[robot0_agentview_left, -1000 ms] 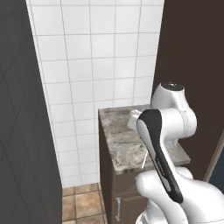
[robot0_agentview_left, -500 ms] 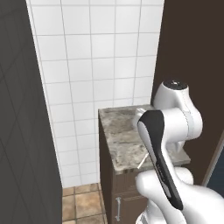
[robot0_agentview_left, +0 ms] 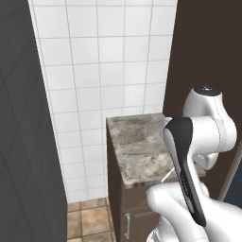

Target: Store the kebab skewer in the freezer for long-term storage. Close the freezer door after placing the cooked food.

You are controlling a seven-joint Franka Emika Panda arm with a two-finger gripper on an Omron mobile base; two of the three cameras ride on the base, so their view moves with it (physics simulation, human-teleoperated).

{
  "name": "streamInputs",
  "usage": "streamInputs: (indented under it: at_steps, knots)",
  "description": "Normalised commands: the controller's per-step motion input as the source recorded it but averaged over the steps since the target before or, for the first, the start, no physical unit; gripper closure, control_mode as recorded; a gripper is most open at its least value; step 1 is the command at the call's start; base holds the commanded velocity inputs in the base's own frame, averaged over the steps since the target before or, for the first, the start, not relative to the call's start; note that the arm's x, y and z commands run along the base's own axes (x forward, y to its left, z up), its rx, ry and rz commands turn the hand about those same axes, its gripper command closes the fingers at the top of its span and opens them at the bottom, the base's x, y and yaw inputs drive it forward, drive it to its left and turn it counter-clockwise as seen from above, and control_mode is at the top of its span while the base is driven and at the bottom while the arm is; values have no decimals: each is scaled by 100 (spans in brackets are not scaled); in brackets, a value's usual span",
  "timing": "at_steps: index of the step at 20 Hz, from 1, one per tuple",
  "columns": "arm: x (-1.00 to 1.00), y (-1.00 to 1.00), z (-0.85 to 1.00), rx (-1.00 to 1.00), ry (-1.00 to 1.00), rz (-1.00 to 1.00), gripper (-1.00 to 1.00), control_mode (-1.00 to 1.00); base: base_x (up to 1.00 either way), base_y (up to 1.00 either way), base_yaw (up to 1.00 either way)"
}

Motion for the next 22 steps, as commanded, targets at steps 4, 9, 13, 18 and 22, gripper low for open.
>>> streamInputs:
  at_steps: [4, 9, 13, 18, 22]
  knots:
    - [0, -22, -15, 0, 0, -7, 100, -100, 0, 0, 0]
    - [0, -7, -9, 0, 0, -3, 100, -100, 0, 0, 0]
    - [0, 0, 0, 0, 0, 0, 100, -100, 0, 0, 0]
    - [-6, 0, 0, 0, -1, 0, 100, -100, 0, 0, 0]
    - [0, 0, 0, 0, 0, 0, 100, 100, -54, 9, 0]
